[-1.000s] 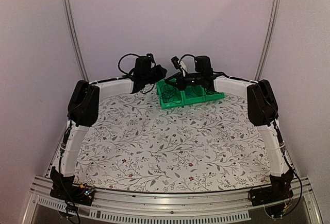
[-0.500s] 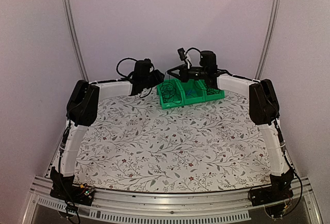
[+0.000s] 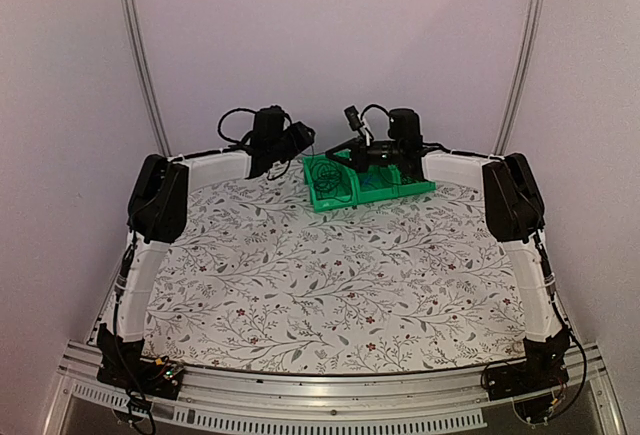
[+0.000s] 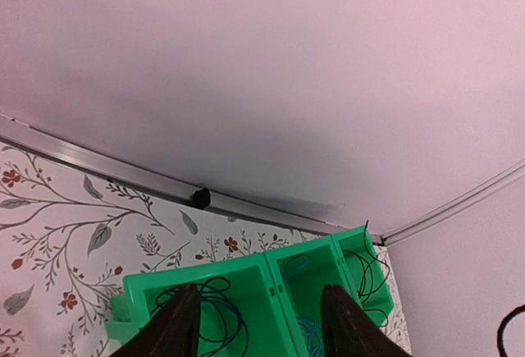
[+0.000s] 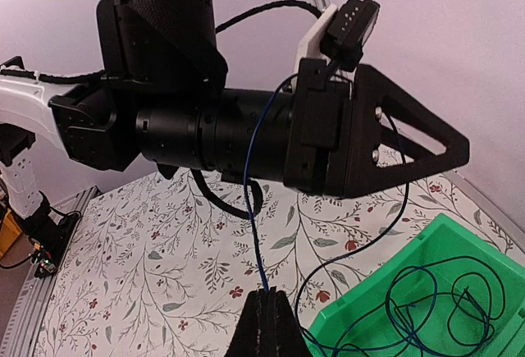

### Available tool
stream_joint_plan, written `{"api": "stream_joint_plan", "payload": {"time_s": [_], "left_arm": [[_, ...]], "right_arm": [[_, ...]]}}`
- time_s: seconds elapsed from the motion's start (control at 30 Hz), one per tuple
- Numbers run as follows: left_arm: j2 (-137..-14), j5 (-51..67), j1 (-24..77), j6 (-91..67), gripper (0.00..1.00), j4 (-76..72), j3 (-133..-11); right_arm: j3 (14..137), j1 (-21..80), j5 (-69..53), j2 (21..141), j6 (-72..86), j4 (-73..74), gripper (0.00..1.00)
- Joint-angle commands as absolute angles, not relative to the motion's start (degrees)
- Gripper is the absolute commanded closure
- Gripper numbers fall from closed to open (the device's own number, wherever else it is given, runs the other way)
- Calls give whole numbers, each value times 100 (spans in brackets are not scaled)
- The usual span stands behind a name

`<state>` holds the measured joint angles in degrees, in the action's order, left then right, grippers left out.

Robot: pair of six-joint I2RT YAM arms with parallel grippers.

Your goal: Untangle the cables

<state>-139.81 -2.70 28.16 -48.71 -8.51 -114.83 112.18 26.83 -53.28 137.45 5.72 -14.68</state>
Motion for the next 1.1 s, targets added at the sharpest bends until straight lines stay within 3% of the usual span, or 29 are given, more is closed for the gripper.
{"api": "stream_joint_plan", "payload": {"time_s": [0.0, 0.17, 0.3, 0.6, 0.9, 0.97, 1.03, 1.07], "left_arm": [[-14198, -188, 2787, -5073, 47, -1015, -11941], [-14312, -290, 2842, -4877, 55, -573, -12017], [-14217, -315, 2893, -4669, 55, -447, -11737], [-13904, -306, 3017, -4304, 50, 151, -11560], [-13333, 23, 3081, -4113, 39, 112, -10864], [-13027, 287, 3081, -4049, 30, -465, -10510], [-12816, 546, 3077, -3915, 2, -898, -10214], [-12738, 628, 3072, -3859, 1, -985, -10151]], "right_arm": [[11094, 2655, -5274, 13579, 180, -1097, 100], [11081, 2655, -5616, 13459, 291, -1352, 100], [11092, 2646, -5843, 13258, 542, -1868, 100], [11541, 2424, -4794, 13620, 1426, -2637, 100], [11744, 2416, -3650, 14034, 920, -2423, 100], [11735, 2422, -3381, 14104, 826, -2356, 100], [11725, 2421, -3254, 14184, 707, -2288, 100], [11725, 2425, -3218, 14227, 612, -2245, 100]]}}
